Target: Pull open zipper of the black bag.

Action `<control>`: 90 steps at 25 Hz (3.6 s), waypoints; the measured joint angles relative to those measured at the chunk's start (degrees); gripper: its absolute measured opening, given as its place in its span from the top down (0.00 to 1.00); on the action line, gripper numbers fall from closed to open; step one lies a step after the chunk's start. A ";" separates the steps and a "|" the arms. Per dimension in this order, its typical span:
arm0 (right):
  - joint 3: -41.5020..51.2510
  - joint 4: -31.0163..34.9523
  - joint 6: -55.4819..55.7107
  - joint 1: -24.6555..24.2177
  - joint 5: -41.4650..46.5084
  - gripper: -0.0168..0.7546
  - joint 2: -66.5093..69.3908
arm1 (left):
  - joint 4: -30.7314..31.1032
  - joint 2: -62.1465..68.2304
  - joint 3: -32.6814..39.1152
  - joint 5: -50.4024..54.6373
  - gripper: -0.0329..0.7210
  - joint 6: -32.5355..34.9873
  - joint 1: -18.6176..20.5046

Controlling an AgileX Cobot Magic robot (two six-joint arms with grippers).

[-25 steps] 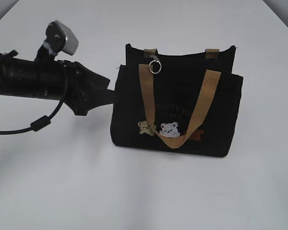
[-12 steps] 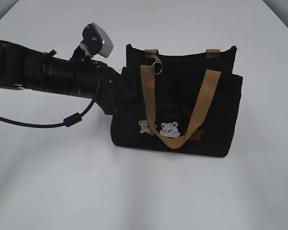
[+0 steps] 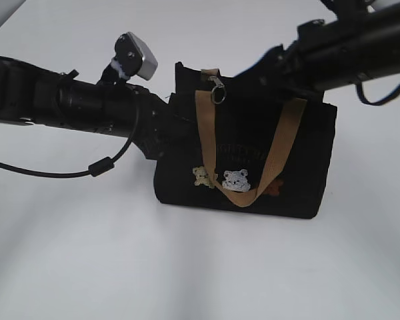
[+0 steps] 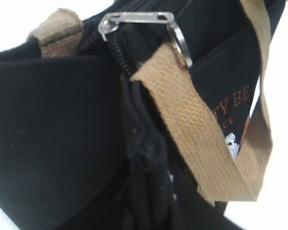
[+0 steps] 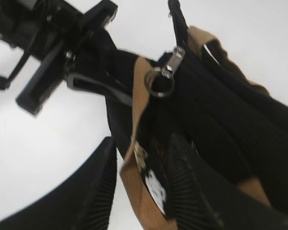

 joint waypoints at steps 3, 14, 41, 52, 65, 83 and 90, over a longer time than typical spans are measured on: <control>-7.69 0.14 12.00 3.47 -0.33 0.60 7.12 | 0.00 0.00 0.00 0.05 0.87 0.00 0.00; -18.60 -6.56 33.82 4.75 0.72 0.60 16.80 | -0.04 0.00 -0.05 0.05 0.87 0.00 0.00; -19.26 -12.95 40.28 4.75 -2.17 0.62 19.34 | -0.11 0.07 -0.05 0.05 0.87 0.00 0.00; -19.26 -13.38 41.73 2.26 2.10 0.98 17.68 | -0.11 0.07 -0.05 0.37 0.87 0.00 -0.02; -19.26 -27.04 48.76 -13.68 19.20 0.96 11.63 | -0.11 0.07 -0.05 -0.72 0.87 -2.41 -0.02; -16.45 -51.51 67.89 -12.30 36.95 0.58 -8.99 | 61.10 -21.45 5.63 -2.94 0.54 -101.23 -0.13; 4.69 -57.54 69.80 -12.30 34.30 0.60 -32.08 | 72.03 -41.95 17.89 -1.95 0.55 -116.61 -0.13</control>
